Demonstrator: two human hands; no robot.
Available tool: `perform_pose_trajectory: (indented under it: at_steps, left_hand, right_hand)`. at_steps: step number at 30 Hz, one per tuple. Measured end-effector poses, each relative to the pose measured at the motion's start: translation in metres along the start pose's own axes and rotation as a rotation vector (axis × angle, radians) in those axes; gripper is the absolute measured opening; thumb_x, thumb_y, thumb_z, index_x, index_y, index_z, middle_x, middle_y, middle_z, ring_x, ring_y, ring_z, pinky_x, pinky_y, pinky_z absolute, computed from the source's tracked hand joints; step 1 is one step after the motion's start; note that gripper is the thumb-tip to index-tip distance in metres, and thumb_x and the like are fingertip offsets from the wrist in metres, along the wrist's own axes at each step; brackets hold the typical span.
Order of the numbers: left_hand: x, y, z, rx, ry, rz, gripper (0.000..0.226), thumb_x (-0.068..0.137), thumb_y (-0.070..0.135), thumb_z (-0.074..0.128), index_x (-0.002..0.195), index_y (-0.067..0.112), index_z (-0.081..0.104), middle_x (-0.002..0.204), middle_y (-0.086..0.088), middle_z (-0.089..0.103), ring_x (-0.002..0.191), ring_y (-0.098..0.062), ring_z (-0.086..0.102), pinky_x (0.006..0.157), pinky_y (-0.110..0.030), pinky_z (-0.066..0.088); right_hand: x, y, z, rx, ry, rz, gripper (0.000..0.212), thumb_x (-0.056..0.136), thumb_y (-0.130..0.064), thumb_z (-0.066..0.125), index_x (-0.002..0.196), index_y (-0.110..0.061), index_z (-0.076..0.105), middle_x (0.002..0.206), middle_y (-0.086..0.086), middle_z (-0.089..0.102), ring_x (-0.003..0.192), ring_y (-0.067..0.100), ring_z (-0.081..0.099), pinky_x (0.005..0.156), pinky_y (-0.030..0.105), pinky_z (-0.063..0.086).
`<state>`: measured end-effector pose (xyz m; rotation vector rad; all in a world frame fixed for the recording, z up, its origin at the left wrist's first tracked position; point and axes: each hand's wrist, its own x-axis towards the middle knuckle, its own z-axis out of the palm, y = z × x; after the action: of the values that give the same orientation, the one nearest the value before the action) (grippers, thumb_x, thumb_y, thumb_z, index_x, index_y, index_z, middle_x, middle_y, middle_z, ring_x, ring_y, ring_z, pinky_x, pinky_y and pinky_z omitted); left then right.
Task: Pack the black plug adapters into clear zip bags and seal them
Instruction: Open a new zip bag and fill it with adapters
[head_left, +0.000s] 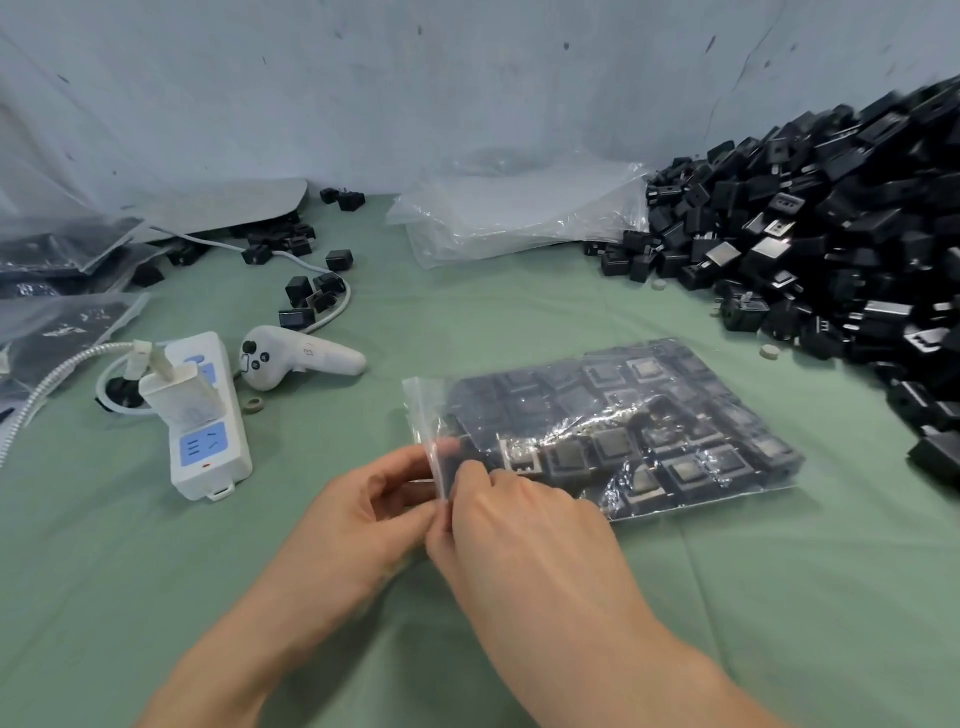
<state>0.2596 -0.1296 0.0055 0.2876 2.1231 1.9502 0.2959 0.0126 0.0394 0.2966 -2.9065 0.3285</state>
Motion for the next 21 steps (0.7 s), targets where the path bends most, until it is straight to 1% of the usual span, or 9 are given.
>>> perform_pose_trajectory:
  at_steps: [4, 6, 7, 8, 9, 12, 14, 17, 21]
  left_hand:
    - [0.000, 0.002, 0.000, 0.050, 0.042, -0.012, 0.036, 0.088, 0.012, 0.067, 0.107, 0.042, 0.073, 0.102, -0.002, 0.077, 0.093, -0.010, 0.073, 0.073, -0.015, 0.053]
    - [0.002, 0.002, 0.001, 0.046, 0.059, -0.014, 0.039, 0.089, 0.009, 0.066, 0.106, 0.044, 0.073, 0.100, -0.003, 0.078, 0.089, -0.007, 0.072, 0.074, -0.015, 0.054]
    - [0.003, 0.002, 0.001, 0.028, 0.060, -0.019, 0.040, 0.090, 0.006, 0.065, 0.106, 0.042, 0.074, 0.101, -0.002, 0.077, 0.090, -0.007, 0.072, 0.075, -0.016, 0.054]
    - [0.004, 0.003, 0.001, 0.011, 0.056, -0.024, 0.040, 0.090, 0.003, 0.065, 0.107, 0.039, 0.075, 0.104, -0.001, 0.077, 0.094, -0.008, 0.072, 0.077, -0.015, 0.054]
    - [0.005, 0.003, 0.001, -0.004, 0.053, -0.029, 0.039, 0.091, 0.000, 0.064, 0.108, 0.033, 0.076, 0.107, 0.000, 0.076, 0.098, -0.009, 0.072, 0.078, -0.015, 0.054]
    - [0.008, 0.006, 0.003, -0.037, 0.037, -0.049, 0.038, 0.091, -0.006, 0.061, 0.114, 0.022, 0.073, 0.107, -0.001, 0.076, 0.099, -0.011, 0.071, 0.079, -0.016, 0.053]
    - [0.010, 0.007, 0.008, 0.012, 0.025, -0.039, 0.042, 0.090, -0.010, 0.060, 0.117, 0.021, 0.071, 0.100, 0.001, 0.077, 0.090, -0.007, 0.071, 0.075, -0.014, 0.052]
    - [0.013, 0.008, 0.014, 0.107, 0.026, 0.003, 0.050, 0.090, -0.016, 0.055, 0.119, 0.022, 0.069, 0.090, 0.004, 0.076, 0.081, -0.003, 0.067, 0.071, -0.013, 0.051]
    - [0.016, 0.007, 0.015, 0.163, -0.012, 0.034, 0.055, 0.089, -0.018, 0.052, 0.117, 0.025, 0.069, 0.089, 0.004, 0.076, 0.082, -0.003, 0.068, 0.072, -0.013, 0.050]
  right_hand:
    - [0.001, -0.003, 0.004, 0.008, -0.074, 0.016, 0.045, 0.040, -0.041, 0.091, 0.052, -0.024, 0.051, 0.040, -0.006, 0.051, 0.032, 0.013, 0.052, 0.047, 0.024, 0.010]
    - [0.003, -0.001, 0.001, 0.023, -0.065, -0.010, 0.037, 0.069, -0.042, 0.078, 0.070, -0.026, 0.045, 0.056, -0.003, 0.062, 0.049, 0.018, 0.063, 0.044, 0.032, 0.007]
    - [0.007, 0.000, 0.003, 0.052, -0.020, -0.032, 0.027, 0.086, -0.039, 0.063, 0.082, -0.024, 0.041, 0.072, -0.001, 0.067, 0.064, 0.024, 0.066, 0.046, 0.036, 0.012]
    - [0.008, 0.004, 0.003, 0.124, -0.034, -0.056, 0.019, 0.096, -0.038, 0.047, 0.090, -0.024, 0.038, 0.085, -0.001, 0.068, 0.072, 0.028, 0.062, 0.051, 0.039, 0.018]
    - [0.008, 0.007, 0.003, 0.178, -0.021, -0.073, 0.016, 0.099, -0.040, 0.038, 0.094, -0.024, 0.037, 0.089, 0.000, 0.066, 0.072, 0.029, 0.055, 0.056, 0.039, 0.022]
    - [0.006, 0.012, 0.004, 0.215, 0.041, -0.119, 0.019, 0.099, -0.043, 0.032, 0.094, -0.025, 0.037, 0.079, -0.003, 0.055, 0.066, 0.026, 0.040, 0.060, 0.038, 0.025]
    - [0.005, 0.011, 0.005, 0.227, 0.042, -0.129, 0.018, 0.099, -0.042, 0.032, 0.095, -0.025, 0.037, 0.078, -0.004, 0.049, 0.067, 0.027, 0.039, 0.059, 0.038, 0.024]
    - [0.009, 0.013, 0.005, 0.200, 0.028, -0.122, 0.021, 0.099, -0.041, 0.034, 0.103, -0.024, 0.044, 0.078, -0.003, 0.051, 0.066, 0.027, 0.039, 0.057, 0.039, 0.021]
    - [0.008, 0.014, 0.005, 0.221, 0.027, -0.141, 0.026, 0.099, -0.039, 0.036, 0.110, -0.021, 0.050, 0.087, -0.002, 0.061, 0.068, 0.025, 0.041, 0.061, 0.037, 0.027]
